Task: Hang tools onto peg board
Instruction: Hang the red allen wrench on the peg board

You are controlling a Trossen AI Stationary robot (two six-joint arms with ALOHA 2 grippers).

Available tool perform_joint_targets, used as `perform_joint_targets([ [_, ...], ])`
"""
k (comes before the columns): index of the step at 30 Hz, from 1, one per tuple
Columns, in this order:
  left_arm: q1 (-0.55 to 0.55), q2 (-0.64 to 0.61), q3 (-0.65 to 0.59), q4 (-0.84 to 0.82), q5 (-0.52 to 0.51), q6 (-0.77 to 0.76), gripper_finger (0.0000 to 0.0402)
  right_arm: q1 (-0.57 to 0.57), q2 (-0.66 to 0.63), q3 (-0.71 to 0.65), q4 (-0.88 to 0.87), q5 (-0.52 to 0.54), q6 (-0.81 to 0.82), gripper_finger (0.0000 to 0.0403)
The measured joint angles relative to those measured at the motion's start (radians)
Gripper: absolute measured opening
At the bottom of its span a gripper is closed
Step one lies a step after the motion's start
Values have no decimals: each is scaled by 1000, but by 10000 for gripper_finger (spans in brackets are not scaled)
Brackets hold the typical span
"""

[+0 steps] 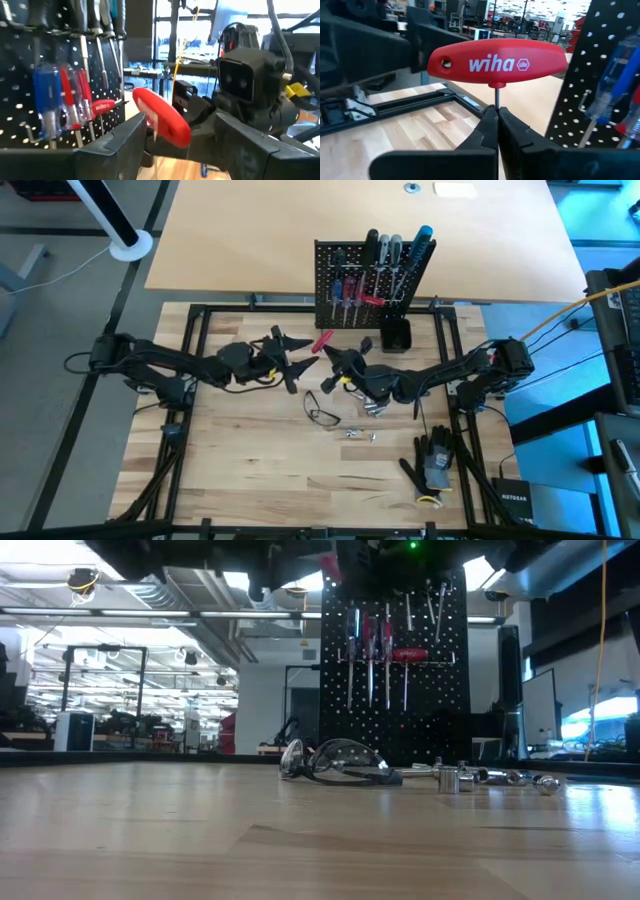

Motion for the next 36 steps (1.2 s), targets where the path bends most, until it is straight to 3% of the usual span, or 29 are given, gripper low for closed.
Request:
perform_joint_targets([
  [9,0,55,35,-28,-12,10,211,1,0,0,15,-26,6,3],
  [24,3,48,35,2,-22,7,123,1,0,0,13,-44,6,3],
  [32,2,46,35,6,-26,31,47,1,0,0,14,-67,7,3],
  [36,1,45,35,1,-27,38,44,1,0,0,11,-83,7,3],
])
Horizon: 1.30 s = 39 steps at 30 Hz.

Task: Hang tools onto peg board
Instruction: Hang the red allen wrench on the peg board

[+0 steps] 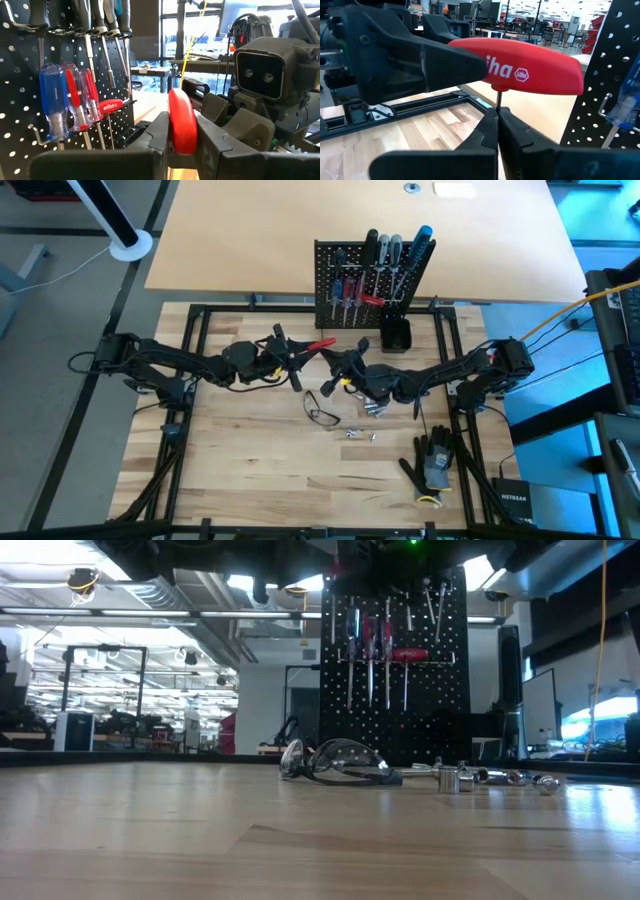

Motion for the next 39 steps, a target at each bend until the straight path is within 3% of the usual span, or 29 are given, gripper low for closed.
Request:
perform_joint_targets([
  [8,-2,-14,0,-26,10,-5,48,0,-6,0,-33,-20,87,19],
  [17,-31,-74,0,-38,14,17,51,1,-24,0,-115,-55,97,146],
  [20,-31,-86,0,-38,13,17,52,0,-20,0,-139,-133,100,174],
  [22,-31,-86,0,-41,12,17,52,0,-8,0,-145,-127,110,183],
  [28,-31,-85,0,-42,-5,21,53,0,53,0,-108,32,118,177],
  [35,-30,-85,0,-50,-33,21,54,32,93,0,37,137,37,150],
  [39,-30,-85,0,-56,-45,16,54,47,117,0,126,145,-25,135],
])
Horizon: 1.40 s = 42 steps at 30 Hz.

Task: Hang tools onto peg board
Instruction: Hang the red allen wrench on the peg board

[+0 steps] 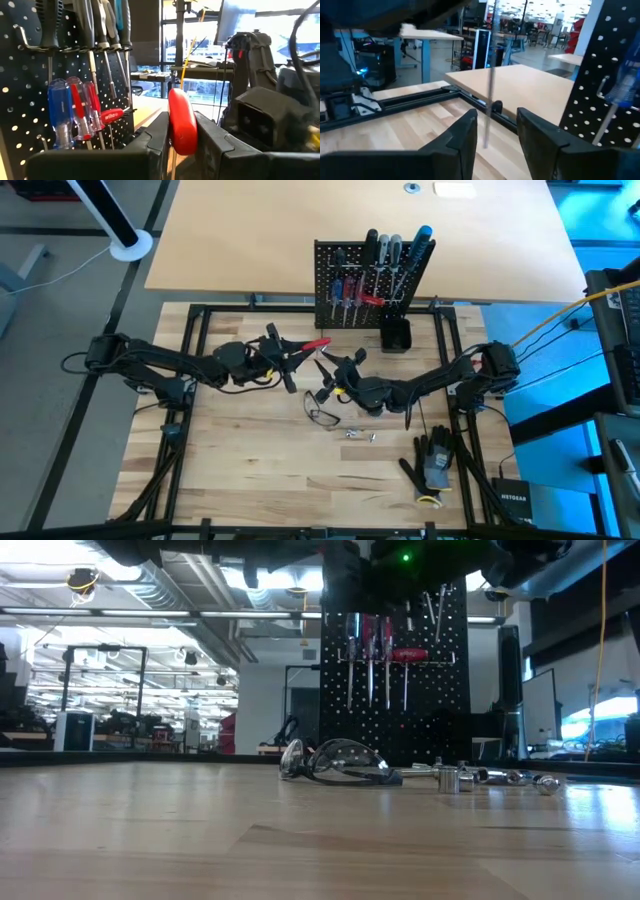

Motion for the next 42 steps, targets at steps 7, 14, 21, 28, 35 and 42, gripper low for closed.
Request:
perform_joint_targets([
  [7,0,0,0,2,-2,-5,54,-12,29,0,46,16,-17,122],
  [14,1,0,0,2,-2,-6,54,-30,29,0,49,-23,-21,113],
  [21,1,0,0,0,-2,-9,54,-36,29,0,47,-69,-46,87],
  [28,1,0,0,-2,-1,-6,54,-35,29,0,46,-62,-66,24],
  [35,1,0,0,-4,-1,-3,54,-35,29,0,46,-60,-66,15],
  [42,0,0,0,-5,-1,16,71,-35,29,1,47,-39,-93,7],
])
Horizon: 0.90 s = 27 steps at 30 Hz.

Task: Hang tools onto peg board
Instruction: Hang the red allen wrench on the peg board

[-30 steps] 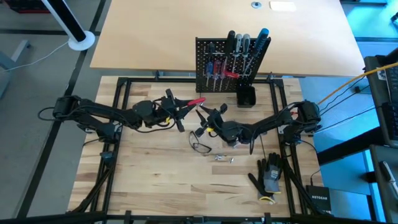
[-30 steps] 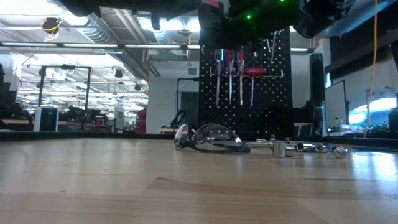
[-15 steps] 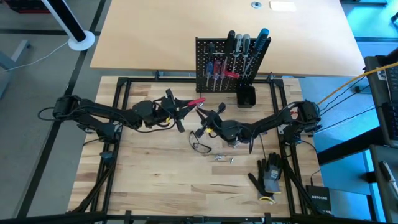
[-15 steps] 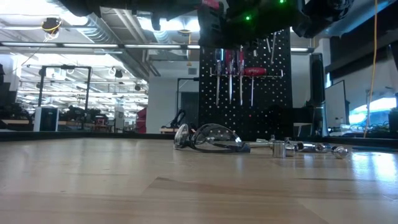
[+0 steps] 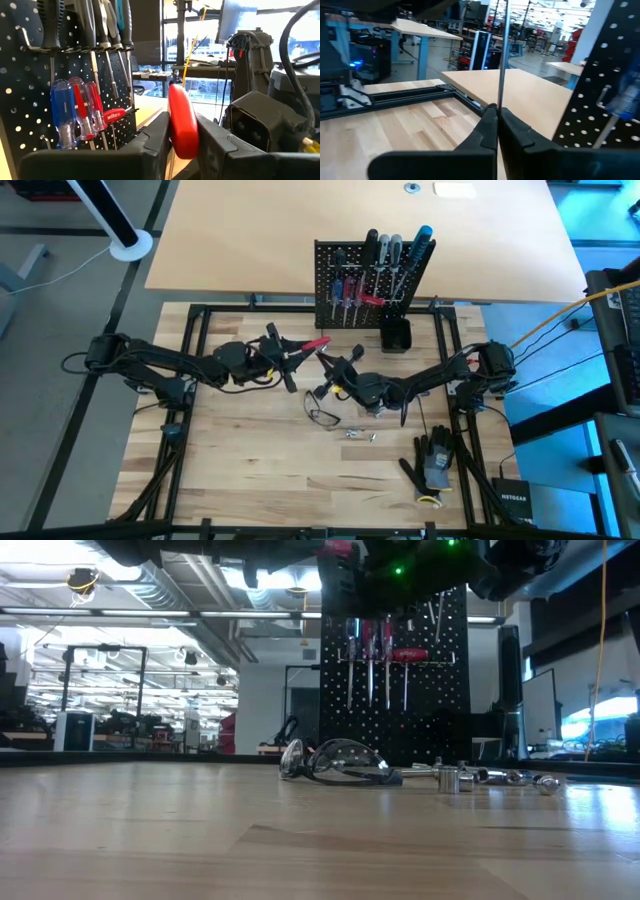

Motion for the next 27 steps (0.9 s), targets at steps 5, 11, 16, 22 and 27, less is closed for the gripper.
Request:
perform_joint_targets([
  [5,-1,0,0,-4,2,25,121,0,-2,0,-1,6,-4,5],
  [11,-11,-37,-1,-85,2,25,167,1,-16,-1,-23,68,-25,5],
  [16,18,-171,-1,-333,0,-16,179,2,-108,-58,-97,114,-41,3],
  [22,64,-339,-9,-632,-4,-59,174,2,-243,-222,-95,223,45,4],
  [27,75,-434,-94,-753,-5,-105,173,-4,-304,-334,-96,248,187,3],
])
